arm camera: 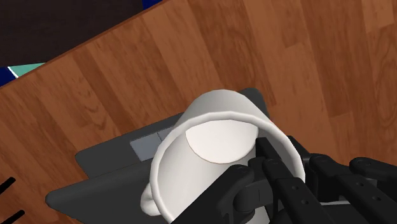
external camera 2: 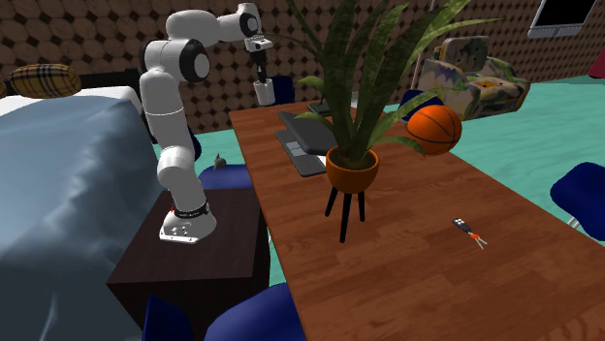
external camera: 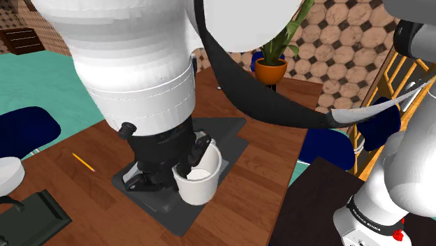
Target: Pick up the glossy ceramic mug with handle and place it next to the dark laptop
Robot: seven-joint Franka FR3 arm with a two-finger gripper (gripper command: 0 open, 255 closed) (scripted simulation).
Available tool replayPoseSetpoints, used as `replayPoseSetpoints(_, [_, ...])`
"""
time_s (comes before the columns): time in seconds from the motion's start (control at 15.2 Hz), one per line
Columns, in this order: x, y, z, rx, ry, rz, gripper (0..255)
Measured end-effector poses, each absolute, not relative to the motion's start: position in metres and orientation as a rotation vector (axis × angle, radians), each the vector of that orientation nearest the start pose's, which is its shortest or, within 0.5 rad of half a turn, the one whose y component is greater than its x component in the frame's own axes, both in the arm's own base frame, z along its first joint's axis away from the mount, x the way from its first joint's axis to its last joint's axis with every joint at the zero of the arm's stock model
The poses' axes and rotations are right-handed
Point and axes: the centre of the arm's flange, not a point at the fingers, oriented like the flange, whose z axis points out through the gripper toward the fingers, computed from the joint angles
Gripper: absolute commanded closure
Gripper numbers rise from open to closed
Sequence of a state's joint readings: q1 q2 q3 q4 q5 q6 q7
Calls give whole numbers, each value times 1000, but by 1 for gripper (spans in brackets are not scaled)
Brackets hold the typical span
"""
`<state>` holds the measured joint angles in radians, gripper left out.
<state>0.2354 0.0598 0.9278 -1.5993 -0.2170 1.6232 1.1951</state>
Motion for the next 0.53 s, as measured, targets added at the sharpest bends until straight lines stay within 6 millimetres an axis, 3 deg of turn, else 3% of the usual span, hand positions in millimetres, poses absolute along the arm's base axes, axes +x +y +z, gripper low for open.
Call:
replayPoseSetpoints(0.13, [254, 526, 595, -3206, 35, -244, 255])
replayPoseSetpoints(0.53, [251, 532, 568, -3206, 41, -245, 255])
